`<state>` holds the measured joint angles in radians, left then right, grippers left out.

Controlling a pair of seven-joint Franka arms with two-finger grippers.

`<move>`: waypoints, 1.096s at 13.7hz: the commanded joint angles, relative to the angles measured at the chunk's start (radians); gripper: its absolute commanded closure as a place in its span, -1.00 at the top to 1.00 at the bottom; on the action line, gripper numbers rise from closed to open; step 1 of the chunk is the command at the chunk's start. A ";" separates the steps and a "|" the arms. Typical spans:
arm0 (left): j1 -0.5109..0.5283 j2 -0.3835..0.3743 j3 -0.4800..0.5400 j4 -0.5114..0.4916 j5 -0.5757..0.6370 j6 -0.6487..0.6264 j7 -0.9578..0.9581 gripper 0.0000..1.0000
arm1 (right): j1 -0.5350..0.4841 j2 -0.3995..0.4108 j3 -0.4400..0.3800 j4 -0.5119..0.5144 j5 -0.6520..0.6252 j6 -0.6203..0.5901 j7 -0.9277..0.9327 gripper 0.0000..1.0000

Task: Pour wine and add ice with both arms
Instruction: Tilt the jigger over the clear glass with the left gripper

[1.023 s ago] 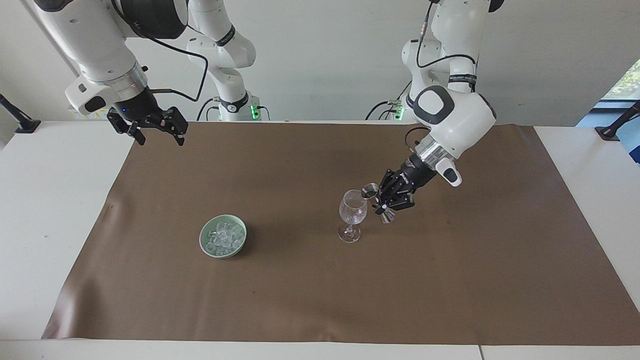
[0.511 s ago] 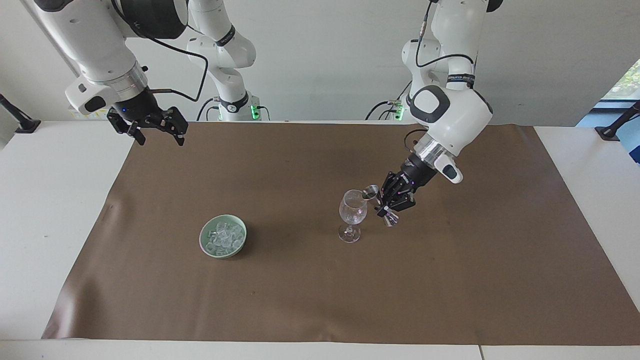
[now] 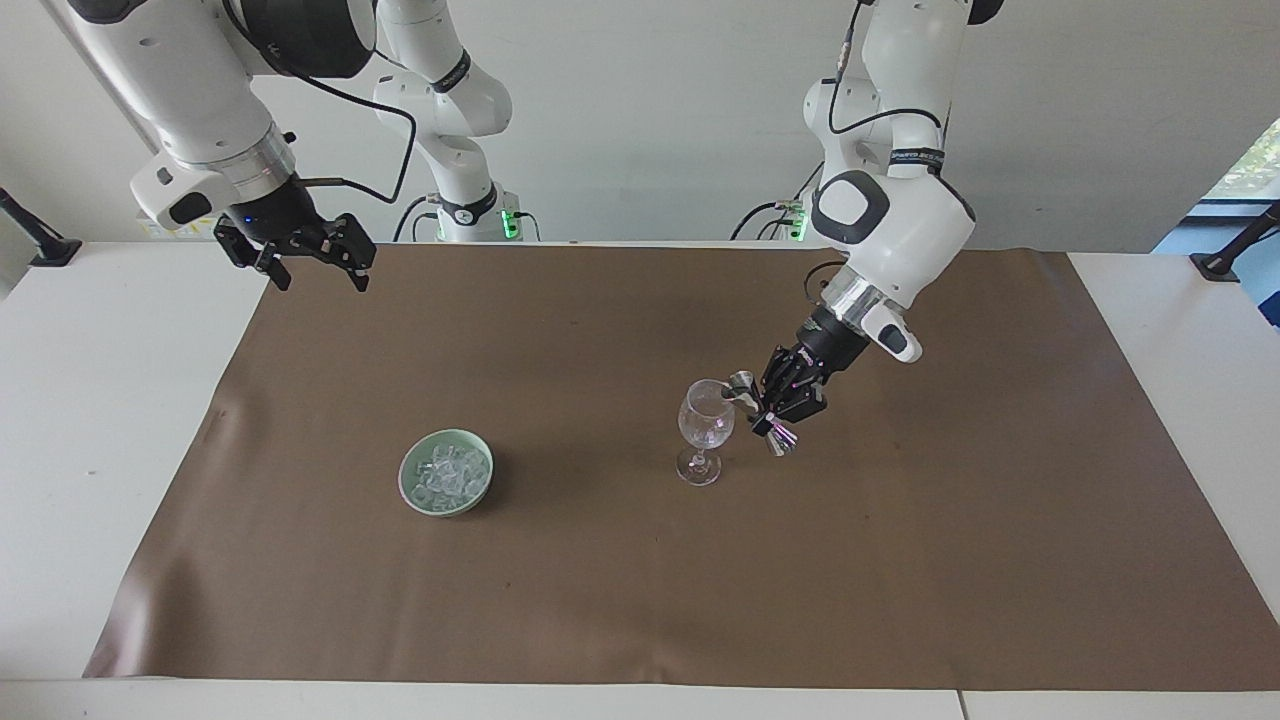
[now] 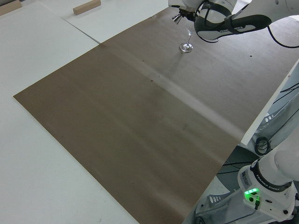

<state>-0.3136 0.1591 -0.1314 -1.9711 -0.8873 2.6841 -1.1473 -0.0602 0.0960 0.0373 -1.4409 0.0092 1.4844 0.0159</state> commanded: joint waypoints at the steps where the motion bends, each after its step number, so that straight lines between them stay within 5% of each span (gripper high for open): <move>1: -0.029 -0.032 0.016 -0.038 0.011 0.049 0.038 -1.00 | 0.000 -0.015 -0.010 -0.023 0.020 0.016 -0.017 1.00; 15: -0.053 -0.032 0.016 -0.055 0.011 0.137 0.233 -1.00 | 0.000 -0.015 -0.010 -0.023 0.020 0.016 -0.017 1.00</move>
<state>-0.3476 0.1590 -0.1310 -1.9904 -0.8866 2.7956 -0.9440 -0.0602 0.0960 0.0373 -1.4409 0.0092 1.4844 0.0159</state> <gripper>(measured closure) 0.789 0.000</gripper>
